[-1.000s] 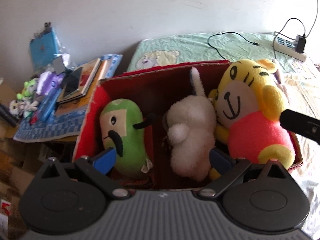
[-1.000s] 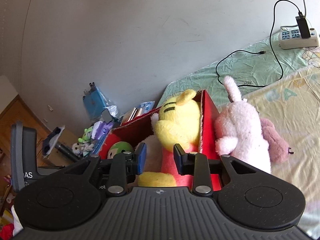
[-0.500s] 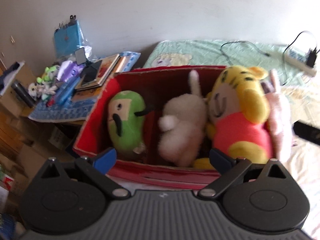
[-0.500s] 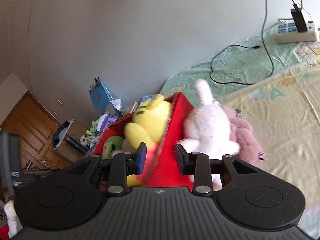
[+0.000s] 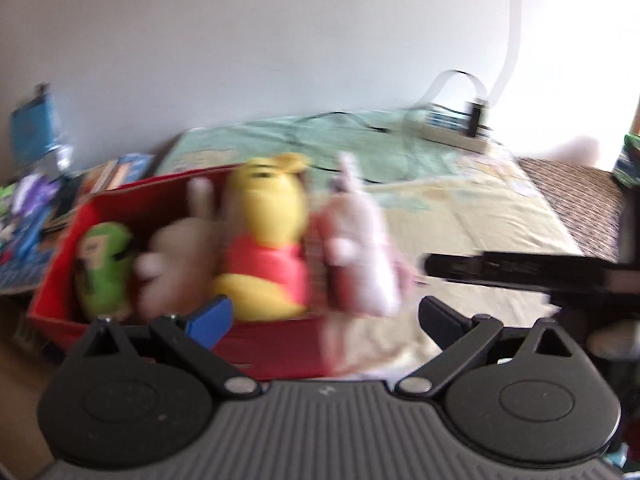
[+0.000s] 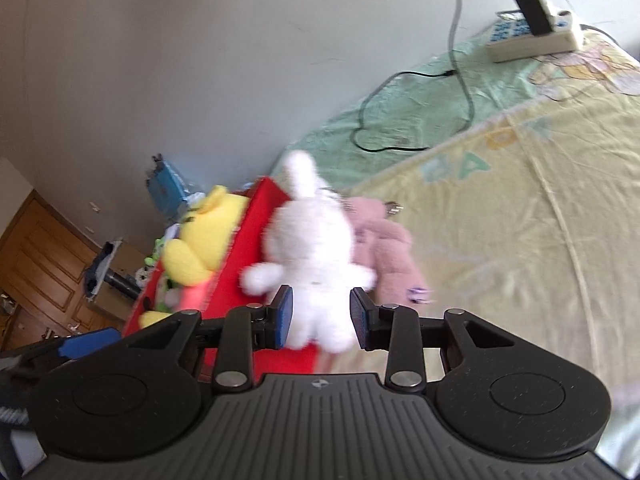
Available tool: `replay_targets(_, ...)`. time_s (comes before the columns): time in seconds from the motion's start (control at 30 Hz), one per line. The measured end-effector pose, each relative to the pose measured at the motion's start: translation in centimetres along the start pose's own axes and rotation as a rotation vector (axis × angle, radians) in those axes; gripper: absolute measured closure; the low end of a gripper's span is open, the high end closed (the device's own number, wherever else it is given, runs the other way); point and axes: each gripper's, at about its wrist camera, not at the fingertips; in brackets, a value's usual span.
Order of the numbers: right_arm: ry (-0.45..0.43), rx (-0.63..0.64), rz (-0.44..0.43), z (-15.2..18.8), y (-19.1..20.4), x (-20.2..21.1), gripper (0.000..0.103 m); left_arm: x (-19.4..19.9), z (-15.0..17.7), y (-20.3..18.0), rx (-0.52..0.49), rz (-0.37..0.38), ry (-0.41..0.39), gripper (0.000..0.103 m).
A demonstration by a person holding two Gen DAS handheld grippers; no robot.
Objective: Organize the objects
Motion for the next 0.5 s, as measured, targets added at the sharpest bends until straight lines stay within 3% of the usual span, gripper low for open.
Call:
replay_targets(0.23, 0.035, -0.004, 0.055, 0.1, -2.7, -0.5, 0.067, -2.4, 1.9, -4.1, -0.048, 0.141, 0.029, 0.005)
replay_targets(0.37, 0.038, -0.045, 0.027, -0.7, -3.6, -0.6, 0.067, -4.4, 2.9, -5.0, -0.065, 0.153, 0.053, 0.008)
replay_targets(0.5, 0.048, -0.004, -0.018, -2.5, -2.9, -1.3, 0.063, -6.1, 3.7, -5.3, -0.086, 0.146, 0.057, 0.008)
Point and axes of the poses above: each gripper's, at about its wrist camera, not at the fingertips, and x roughly against the way its jaws point, y to its left, z to its underside, and after that the axes turned 13 degrees about -y, right-handed
